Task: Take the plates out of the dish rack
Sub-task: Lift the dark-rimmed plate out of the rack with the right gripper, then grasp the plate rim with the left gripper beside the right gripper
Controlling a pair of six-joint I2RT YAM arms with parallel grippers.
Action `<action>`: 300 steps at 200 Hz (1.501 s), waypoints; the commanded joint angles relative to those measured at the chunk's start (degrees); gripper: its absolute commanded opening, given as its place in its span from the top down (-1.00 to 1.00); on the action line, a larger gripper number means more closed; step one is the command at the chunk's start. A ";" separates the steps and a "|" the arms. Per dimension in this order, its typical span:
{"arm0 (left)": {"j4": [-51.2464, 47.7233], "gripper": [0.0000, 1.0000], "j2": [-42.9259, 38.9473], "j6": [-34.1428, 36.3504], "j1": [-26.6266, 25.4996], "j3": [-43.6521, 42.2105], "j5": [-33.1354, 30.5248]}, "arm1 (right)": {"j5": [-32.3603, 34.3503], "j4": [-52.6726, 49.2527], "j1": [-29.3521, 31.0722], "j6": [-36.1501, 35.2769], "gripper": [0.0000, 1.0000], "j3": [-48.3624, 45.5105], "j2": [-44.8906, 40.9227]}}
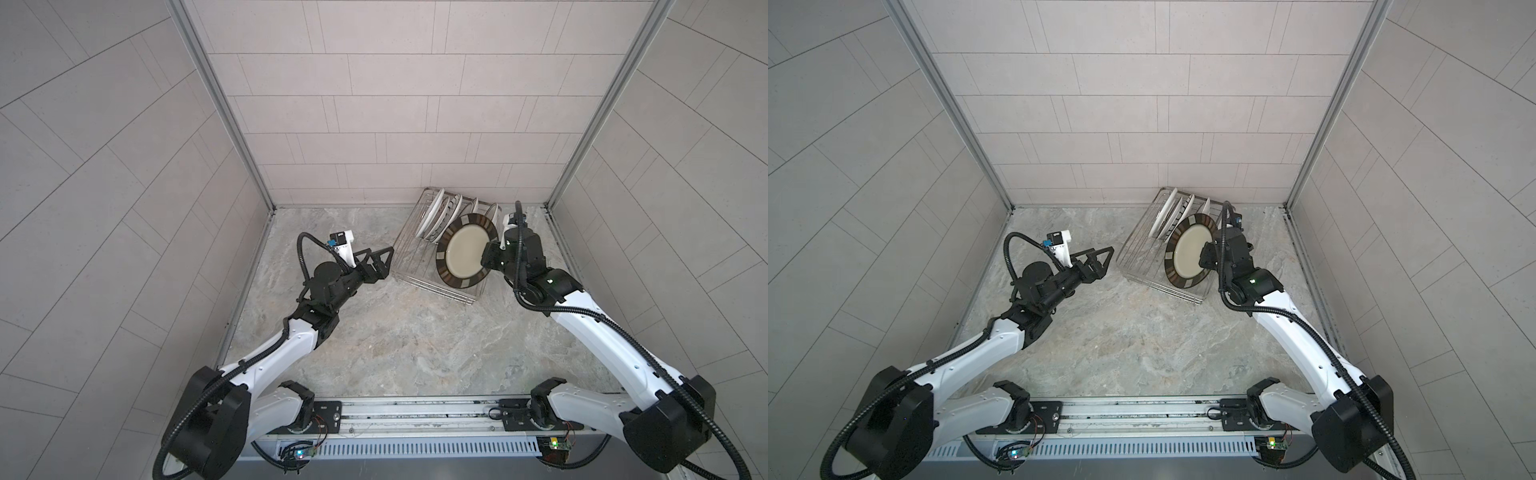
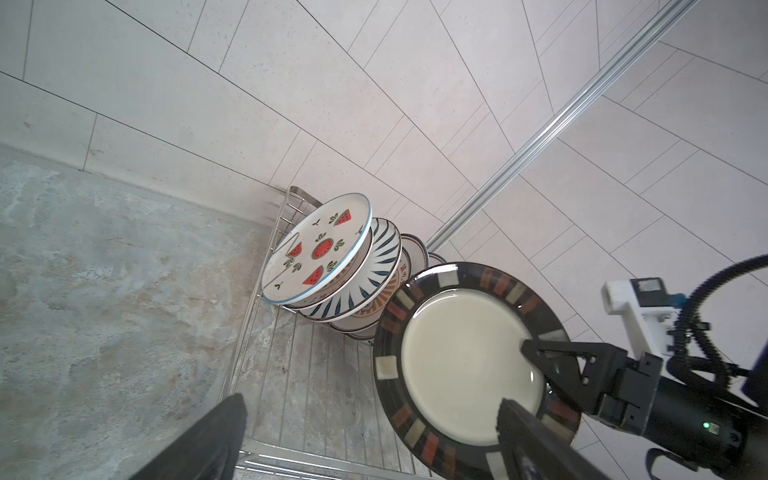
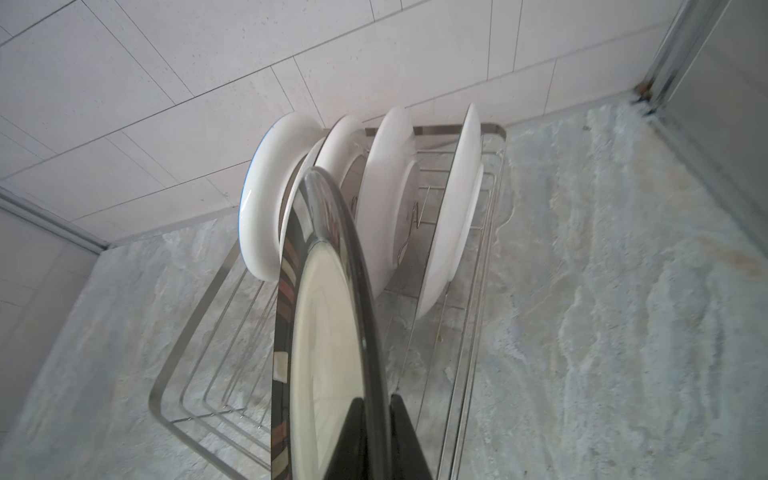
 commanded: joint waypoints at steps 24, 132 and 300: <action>-4.29 -1.00 -5.91 2.99 -6.03 -1.16 -8.33 | -26.22 22.86 -9.33 14.26 0.97 -3.32 -1.76; 18.28 -0.97 10.46 -17.23 -6.01 2.97 -0.49 | -41.80 42.84 -11.46 28.42 0.96 -8.91 4.21; 23.29 0.01 19.94 -23.02 -5.97 5.15 -0.56 | -45.44 44.83 -5.43 23.86 0.94 -6.91 10.09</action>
